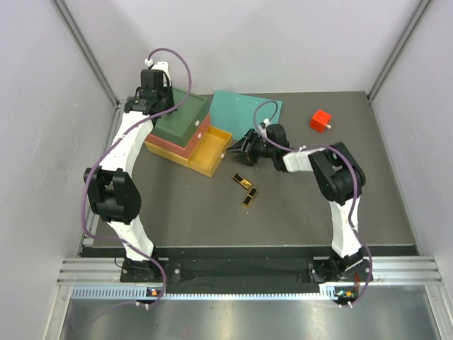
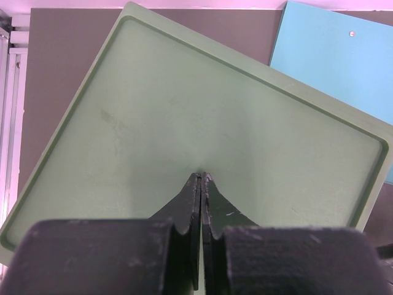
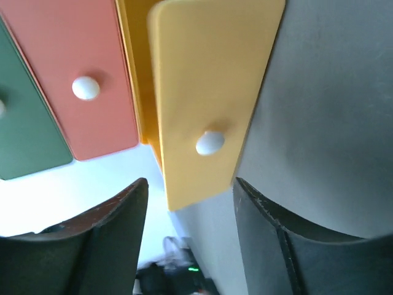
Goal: Organize the makeup
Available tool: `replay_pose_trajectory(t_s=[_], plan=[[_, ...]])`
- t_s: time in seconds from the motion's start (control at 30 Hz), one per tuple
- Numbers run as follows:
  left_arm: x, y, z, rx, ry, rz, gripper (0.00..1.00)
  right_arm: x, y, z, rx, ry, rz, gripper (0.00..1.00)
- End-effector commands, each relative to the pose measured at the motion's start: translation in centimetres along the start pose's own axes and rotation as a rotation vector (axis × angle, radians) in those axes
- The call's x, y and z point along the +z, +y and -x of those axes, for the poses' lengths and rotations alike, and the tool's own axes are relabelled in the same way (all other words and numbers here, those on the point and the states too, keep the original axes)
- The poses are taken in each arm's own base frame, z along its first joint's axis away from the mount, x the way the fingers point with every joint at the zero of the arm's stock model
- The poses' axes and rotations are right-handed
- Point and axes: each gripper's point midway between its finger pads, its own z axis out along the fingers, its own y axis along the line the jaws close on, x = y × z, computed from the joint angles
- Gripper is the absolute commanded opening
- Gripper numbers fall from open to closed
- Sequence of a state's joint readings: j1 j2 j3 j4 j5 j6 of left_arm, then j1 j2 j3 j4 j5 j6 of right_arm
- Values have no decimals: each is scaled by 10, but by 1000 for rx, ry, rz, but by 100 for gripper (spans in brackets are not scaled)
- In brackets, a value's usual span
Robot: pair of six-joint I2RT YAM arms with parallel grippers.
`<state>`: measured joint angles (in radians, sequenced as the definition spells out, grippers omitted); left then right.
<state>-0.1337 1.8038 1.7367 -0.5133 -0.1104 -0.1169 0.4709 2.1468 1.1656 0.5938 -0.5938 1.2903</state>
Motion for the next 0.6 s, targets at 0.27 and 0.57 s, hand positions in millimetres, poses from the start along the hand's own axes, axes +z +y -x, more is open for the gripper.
replay_pose_trajectory(t_s=[0.27,0.57], plan=[[10,15,-120,54,417,51,4,-77,0,16,-797,70,-539,66],[12,13,-118,52,417,43,5,-97,-27,-21,-1019,175,-715,68]])
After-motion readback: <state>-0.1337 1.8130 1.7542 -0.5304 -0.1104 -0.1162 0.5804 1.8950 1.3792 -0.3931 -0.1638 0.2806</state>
